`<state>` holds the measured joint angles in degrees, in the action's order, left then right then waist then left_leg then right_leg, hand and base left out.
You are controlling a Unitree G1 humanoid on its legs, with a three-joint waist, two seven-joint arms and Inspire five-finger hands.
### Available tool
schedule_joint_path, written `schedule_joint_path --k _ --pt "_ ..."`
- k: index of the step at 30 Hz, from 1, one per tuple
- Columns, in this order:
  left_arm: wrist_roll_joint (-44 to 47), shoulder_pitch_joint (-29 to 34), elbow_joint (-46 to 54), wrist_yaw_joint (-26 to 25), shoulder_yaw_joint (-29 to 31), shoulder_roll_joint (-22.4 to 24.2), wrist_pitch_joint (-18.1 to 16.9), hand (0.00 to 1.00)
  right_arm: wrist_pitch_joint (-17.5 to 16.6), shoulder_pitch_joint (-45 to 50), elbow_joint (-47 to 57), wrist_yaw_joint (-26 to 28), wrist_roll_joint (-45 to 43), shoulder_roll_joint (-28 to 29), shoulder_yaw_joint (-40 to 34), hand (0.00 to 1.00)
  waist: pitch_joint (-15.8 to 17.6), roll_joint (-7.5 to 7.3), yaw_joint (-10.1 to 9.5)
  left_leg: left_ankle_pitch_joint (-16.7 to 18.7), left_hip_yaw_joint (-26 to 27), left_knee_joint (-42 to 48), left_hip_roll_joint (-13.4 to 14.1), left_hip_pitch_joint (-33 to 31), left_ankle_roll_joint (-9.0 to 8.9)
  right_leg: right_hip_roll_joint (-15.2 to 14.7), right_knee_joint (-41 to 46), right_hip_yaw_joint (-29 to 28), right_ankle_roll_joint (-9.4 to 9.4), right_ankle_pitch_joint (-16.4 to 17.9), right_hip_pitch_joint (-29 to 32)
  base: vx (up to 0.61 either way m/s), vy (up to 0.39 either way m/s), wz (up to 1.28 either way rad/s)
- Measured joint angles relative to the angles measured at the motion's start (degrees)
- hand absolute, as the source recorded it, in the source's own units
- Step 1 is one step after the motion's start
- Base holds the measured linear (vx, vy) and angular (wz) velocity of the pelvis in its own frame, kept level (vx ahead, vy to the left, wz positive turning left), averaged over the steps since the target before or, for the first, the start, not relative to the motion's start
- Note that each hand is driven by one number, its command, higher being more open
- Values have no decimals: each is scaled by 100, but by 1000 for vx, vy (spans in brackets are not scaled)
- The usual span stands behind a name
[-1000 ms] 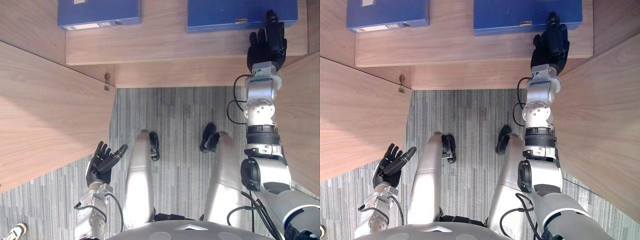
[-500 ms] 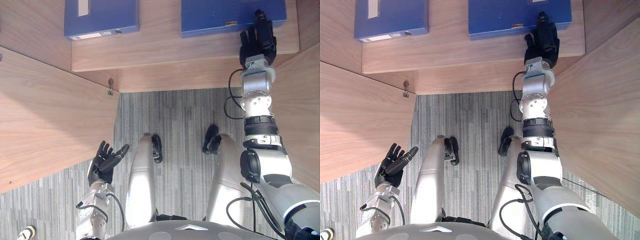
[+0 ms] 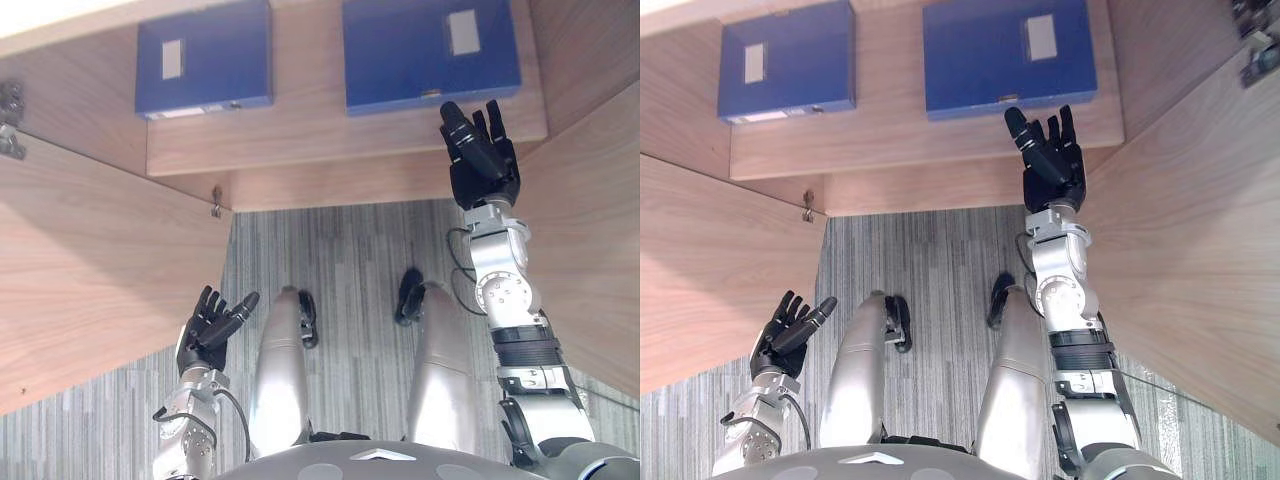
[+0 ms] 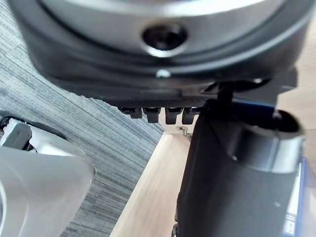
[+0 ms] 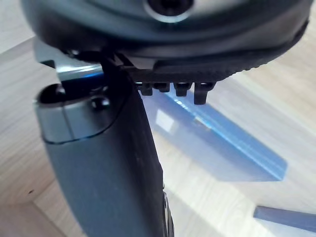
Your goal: Walk over to the cabinet, pick up the folder, carry it to the office cabinet, place the folder inside the office cabinet, then close the office cabinet door
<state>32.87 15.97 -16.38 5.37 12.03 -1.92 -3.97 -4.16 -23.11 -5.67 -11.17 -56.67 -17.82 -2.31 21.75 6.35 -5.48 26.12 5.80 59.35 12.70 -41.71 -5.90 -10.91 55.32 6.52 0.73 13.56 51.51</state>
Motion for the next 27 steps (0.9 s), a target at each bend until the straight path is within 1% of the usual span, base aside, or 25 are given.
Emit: schedule_joint_path --k 2,4,6,8,9,10,11,17,19,20,22,23,24,26,27 --pt "0 53 -19 0 -2 19 26 100 0 12 6 74 0 -7 -27 100 -137 -63 19 4 23 -159 -2 255 -9 1 -98 25 32 31 -227 118 -6 -1" --pt "0 55 -132 3 -37 54 30 100 -3 115 130 191 3 -16 -44 100 -293 -91 11 -8 37 -334 -3 556 -37 4 -221 72 28 49 -525 125 3 1" --pt "0 70 -227 3 -49 130 36 100 -6 311 245 323 14 -4 -12 100 -405 -112 9 -10 72 -544 -14 859 -38 6 -392 111 45 62 -816 119 24 0" --pt "-14 194 -264 17 -62 184 35 100 -6 681 268 481 17 39 127 100 -540 -181 16 -28 139 -857 -30 1265 -21 12 -643 150 64 70 -1201 146 47 -2" --pt "-16 201 -271 16 -63 187 35 100 -6 715 269 491 17 48 133 100 -551 -184 16 -31 143 -874 -31 1288 -20 12 -657 154 66 69 -1225 161 49 1" --pt "-124 258 -391 8 -57 195 33 100 -6 1083 269 587 28 192 216 100 -638 -249 19 -82 187 -1157 -74 1572 -11 7 -865 177 93 59 -1478 114 28 6" --pt "-209 279 -498 8 -59 201 35 100 -3 1359 269 631 104 299 306 100 -667 -268 45 -137 192 -1365 -108 1778 -18 5 -1033 219 118 44 -1693 137 33 8" --pt "-587 281 -1115 -7 -32 365 19 100 231 2631 245 1069 771 545 581 100 -1049 -329 102 -350 301 -2322 -218 2673 8 27 -1802 373 250 -71 -2544 159 29 4" --pt "-736 278 -1269 -5 -41 387 -6 100 231 2932 129 1206 957 666 553 100 -1138 -387 121 -443 309 -2588 -260 2974 5 7 -1979 447 273 -130 -2819 165 64 1" --pt "-929 269 -1450 -13 -36 375 -85 100 230 3192 -6 1306 1128 824 499 100 -1260 -482 154 -543 307 -2839 -319 3168 20 2 -2176 460 312 -162 -2999 83 32 3" --pt "-1138 252 -1696 -34 -12 375 -131 100 231 3433 -326 1394 1317 977 454 100 -1413 -560 230 -691 305 -3177 -353 3370 27 16 -2543 537 341 -298 -3245 114 61 8" --pt "-1258 241 -1798 -47 7 379 -141 100 230 3487 -489 1434 1432 1008 449 100 -1438 -572 263 -742 307 -3308 -359 3468 13 21 -2706 571 353 -354 -3371 107 88 3" --pt "-1527 200 -2184 -99 24 379 -155 100 236 3623 -1072 1520 1780 1072 415 100 -1544 -582 281 -907 331 -3677 -374 3708 31 120 -3250 583 400 -595 -3683 58 73 -2" --pt "-1614 177 -2360 -136 91 370 -212 100 246 3706 -1509 1572 2012 1137 336 100 -1644 -590 289 -1020 335 -3901 -404 3806 62 170 -3611 590 423 -778 -3853 44 53 -2" --pt "-1709 146 -2509 -170 165 373 -248 100 267 3762 -1947 1587 2180 1146 290 100 -1680 -568 284 -1114 346 -4092 -432 3925 86 220 -3987 588 458 -987 -4070 27 49 1"
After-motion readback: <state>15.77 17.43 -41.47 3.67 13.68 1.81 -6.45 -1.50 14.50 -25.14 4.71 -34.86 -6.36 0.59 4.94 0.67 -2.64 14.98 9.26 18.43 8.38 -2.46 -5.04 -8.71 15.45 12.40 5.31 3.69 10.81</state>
